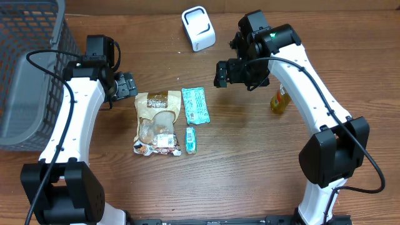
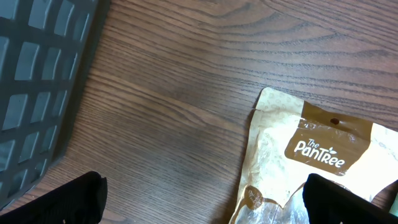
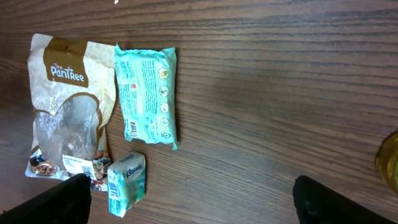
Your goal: Scan the item barcode
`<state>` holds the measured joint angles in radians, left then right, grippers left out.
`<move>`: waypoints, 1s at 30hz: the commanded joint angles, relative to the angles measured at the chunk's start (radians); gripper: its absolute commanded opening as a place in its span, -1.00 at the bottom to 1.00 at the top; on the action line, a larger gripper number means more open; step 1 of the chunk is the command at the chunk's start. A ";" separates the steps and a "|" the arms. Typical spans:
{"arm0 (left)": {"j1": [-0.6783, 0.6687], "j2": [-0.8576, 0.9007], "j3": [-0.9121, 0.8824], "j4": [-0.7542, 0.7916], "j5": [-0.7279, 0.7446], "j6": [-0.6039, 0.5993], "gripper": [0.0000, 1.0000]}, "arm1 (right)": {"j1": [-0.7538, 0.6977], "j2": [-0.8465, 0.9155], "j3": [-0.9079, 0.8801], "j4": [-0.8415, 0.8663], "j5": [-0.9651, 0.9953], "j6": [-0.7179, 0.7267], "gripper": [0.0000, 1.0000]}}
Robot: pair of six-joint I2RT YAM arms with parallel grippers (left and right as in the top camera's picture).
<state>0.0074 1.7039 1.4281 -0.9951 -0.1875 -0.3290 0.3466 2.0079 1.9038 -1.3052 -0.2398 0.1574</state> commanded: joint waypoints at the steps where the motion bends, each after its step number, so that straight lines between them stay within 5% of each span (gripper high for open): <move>1: -0.001 -0.004 0.014 0.005 -0.003 0.019 0.99 | -0.005 -0.003 0.014 0.002 -0.008 0.003 1.00; 30: -0.001 -0.004 0.014 0.005 -0.003 0.019 0.99 | -0.001 0.001 0.014 0.164 -0.133 0.004 1.00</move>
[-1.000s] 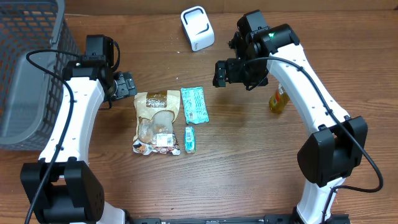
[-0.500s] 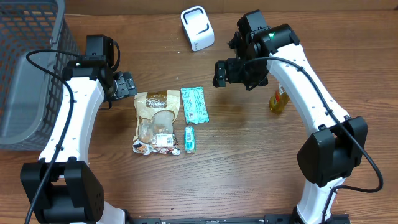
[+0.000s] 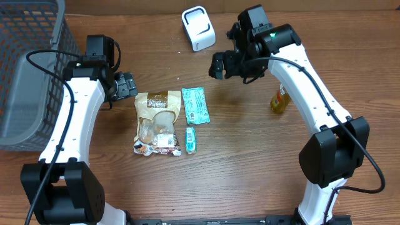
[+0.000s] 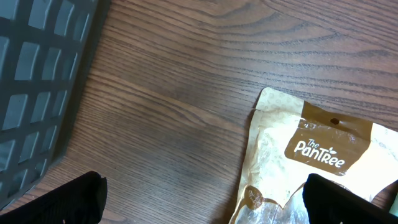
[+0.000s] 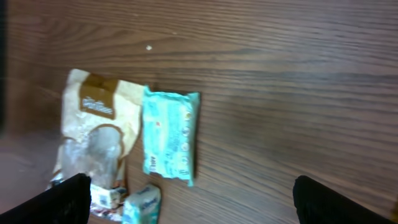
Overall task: Scan the item barcode
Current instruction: 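Move the right gripper down over the teal wipes packet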
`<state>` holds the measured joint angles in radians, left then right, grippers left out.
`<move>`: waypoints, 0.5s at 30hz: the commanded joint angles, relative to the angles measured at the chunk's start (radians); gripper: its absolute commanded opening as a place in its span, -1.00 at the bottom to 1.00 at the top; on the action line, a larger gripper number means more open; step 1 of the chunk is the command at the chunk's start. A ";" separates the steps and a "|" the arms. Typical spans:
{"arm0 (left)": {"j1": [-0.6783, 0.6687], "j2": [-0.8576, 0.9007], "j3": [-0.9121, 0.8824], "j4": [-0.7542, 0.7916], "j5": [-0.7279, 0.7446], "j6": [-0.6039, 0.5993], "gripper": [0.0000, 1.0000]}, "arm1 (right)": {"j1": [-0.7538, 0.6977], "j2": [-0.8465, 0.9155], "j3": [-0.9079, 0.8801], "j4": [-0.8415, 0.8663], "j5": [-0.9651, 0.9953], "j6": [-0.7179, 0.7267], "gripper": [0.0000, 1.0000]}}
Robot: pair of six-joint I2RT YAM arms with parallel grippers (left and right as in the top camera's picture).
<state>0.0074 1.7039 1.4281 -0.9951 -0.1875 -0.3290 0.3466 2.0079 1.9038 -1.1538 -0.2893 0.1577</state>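
Note:
The white barcode scanner point(image 3: 198, 28) stands at the back of the table. Three items lie mid-table: a brown Pantree pouch point(image 3: 158, 122), a teal wipes pack point(image 3: 195, 104) and a small teal tissue pack point(image 3: 192, 140). My right gripper point(image 3: 218, 65) hovers open and holds nothing, between the scanner and the items; its wrist view shows the pouch point(image 5: 93, 137), wipes pack point(image 5: 169, 137) and tissue pack point(image 5: 142, 204) below, blurred. Left of the pouch's top edge, my left gripper point(image 3: 128, 85) is open and holds nothing, with the pouch point(image 4: 323, 155) by its right fingertip point(image 4: 348, 199).
A grey mesh basket point(image 3: 25, 69) fills the far left, its wall point(image 4: 37, 81) close to the left gripper. A yellow bottle point(image 3: 280, 100) stands at the right beside the right arm.
My right gripper has moved back and a little left, toward the scanner, and the items sit smaller and further left in its wrist view. The left arm and the items have not moved.

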 commanded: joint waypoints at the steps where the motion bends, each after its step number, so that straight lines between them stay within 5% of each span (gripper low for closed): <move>1: -0.001 -0.004 0.014 0.005 -0.003 0.019 0.99 | 0.003 0.002 0.013 0.012 -0.096 0.004 0.96; 10: -0.001 -0.004 0.014 0.005 -0.003 0.018 0.99 | 0.109 0.003 -0.089 0.076 0.013 0.070 -0.74; 15: -0.001 -0.004 0.014 0.005 -0.003 0.018 0.99 | 0.190 0.005 -0.200 0.211 0.114 0.173 -0.91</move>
<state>0.0074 1.7039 1.4281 -0.9951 -0.1875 -0.3290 0.5034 2.0079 1.7500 -0.9810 -0.2501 0.2668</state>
